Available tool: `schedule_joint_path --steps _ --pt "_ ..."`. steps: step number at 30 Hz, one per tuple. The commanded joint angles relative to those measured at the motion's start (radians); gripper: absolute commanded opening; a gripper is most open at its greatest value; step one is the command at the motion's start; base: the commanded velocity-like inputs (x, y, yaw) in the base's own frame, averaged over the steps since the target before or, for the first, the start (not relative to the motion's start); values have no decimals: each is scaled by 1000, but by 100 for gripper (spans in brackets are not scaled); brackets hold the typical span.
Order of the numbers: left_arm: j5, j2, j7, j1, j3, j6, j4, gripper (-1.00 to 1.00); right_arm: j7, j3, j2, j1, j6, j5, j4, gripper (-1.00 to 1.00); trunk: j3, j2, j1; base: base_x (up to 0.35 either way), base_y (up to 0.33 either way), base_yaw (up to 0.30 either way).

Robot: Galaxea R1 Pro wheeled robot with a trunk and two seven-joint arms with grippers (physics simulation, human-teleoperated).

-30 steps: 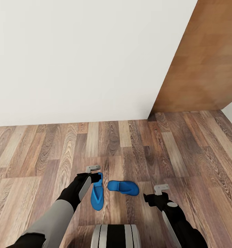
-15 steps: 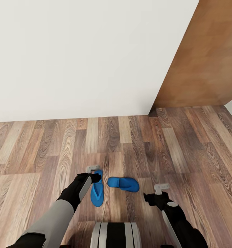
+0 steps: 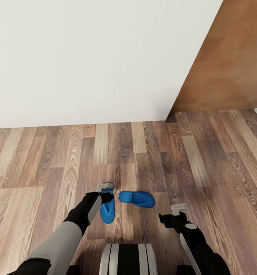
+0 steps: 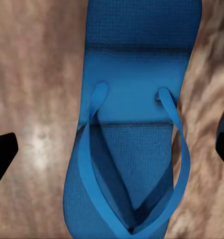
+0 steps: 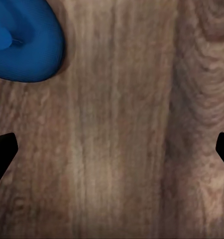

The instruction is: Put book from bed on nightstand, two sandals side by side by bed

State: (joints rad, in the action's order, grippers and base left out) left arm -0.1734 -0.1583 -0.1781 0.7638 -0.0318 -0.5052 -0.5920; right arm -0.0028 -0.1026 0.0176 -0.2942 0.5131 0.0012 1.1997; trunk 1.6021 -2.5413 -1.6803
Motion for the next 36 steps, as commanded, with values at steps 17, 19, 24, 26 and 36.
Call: schedule_joint_path --steps 17,19,24,26,36 --pt "-10 0 -4 0 -5 -4 -2 100 0 -2 1 0 5 0 1 100 66 -4 -7 0 0 0" --pt "-9 1 -5 0 -5 -4 -2 100 0 -2 1 0 5 0 1 100 66 -4 -7 0 0 0" --pt "-9 1 -6 0 -5 -4 -2 100 0 -2 1 0 5 0 1 100 66 -4 -7 0 0 0" --pt "-9 1 -6 0 -5 -4 -2 -100 0 -2 1 0 5 0 1 100 66 -4 -7 0 0 0" --pt "-9 2 -3 0 -5 -4 -3 -100 0 -2 1 0 5 0 3 100 66 -4 -7 0 0 0"
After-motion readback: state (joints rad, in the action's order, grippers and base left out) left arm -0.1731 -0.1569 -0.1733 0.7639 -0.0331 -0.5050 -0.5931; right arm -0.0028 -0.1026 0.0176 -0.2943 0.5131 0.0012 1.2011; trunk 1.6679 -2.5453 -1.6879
